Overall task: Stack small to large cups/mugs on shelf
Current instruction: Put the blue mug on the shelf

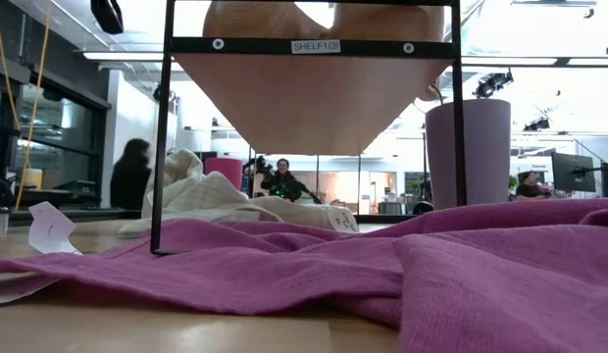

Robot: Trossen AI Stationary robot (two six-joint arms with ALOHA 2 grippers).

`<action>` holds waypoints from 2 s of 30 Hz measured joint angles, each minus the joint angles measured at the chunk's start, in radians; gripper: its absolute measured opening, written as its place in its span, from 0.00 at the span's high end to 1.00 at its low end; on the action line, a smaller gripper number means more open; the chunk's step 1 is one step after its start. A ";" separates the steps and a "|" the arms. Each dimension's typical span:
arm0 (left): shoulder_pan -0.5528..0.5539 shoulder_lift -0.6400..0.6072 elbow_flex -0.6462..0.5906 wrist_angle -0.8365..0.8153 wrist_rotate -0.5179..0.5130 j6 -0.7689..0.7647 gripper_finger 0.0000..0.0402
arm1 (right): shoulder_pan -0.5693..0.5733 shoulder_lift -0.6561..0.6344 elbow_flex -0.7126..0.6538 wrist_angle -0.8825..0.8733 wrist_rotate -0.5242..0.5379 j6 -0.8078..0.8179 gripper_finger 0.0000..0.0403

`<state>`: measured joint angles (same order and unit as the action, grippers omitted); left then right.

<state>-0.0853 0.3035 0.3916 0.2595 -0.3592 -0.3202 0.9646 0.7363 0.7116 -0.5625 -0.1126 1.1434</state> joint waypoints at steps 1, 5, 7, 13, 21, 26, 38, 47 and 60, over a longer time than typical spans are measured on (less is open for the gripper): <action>0.000 0.000 0.000 -0.001 0.000 0.001 0.81 | 0.015 0.007 0.000 0.000 0.015 0.008 1.00; 0.000 0.000 0.000 -0.001 0.000 0.001 0.81 | 0.064 0.042 0.001 0.000 0.062 0.044 1.00; 0.000 0.000 0.000 -0.003 0.000 0.001 0.81 | 0.077 0.067 0.001 0.000 0.064 0.058 1.00; 0.000 0.000 0.000 -0.020 0.000 0.001 0.81 | 0.092 0.183 0.098 -0.102 0.066 0.015 1.00; 0.000 0.000 0.000 -0.054 0.001 0.001 0.81 | 0.092 0.354 0.224 -0.257 0.113 -0.043 1.00; 0.000 0.000 0.000 -0.054 0.012 -0.001 0.81 | 0.092 0.425 0.225 -0.209 0.093 -0.030 1.00; 0.000 0.000 0.000 -0.054 0.054 -0.018 0.81 | 0.125 0.456 0.225 -0.219 0.113 0.078 1.00; 0.000 0.000 0.000 -0.054 0.058 -0.018 0.81 | 0.125 0.456 0.225 -0.198 0.079 0.117 0.87; 0.000 0.000 0.000 -0.056 0.064 -0.018 0.81 | 0.152 0.553 0.224 -0.234 0.094 0.142 0.82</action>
<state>-0.0853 0.3035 0.3916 0.2031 -0.2947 -0.3381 1.1168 1.2891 0.9360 -0.7963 -0.0185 1.2857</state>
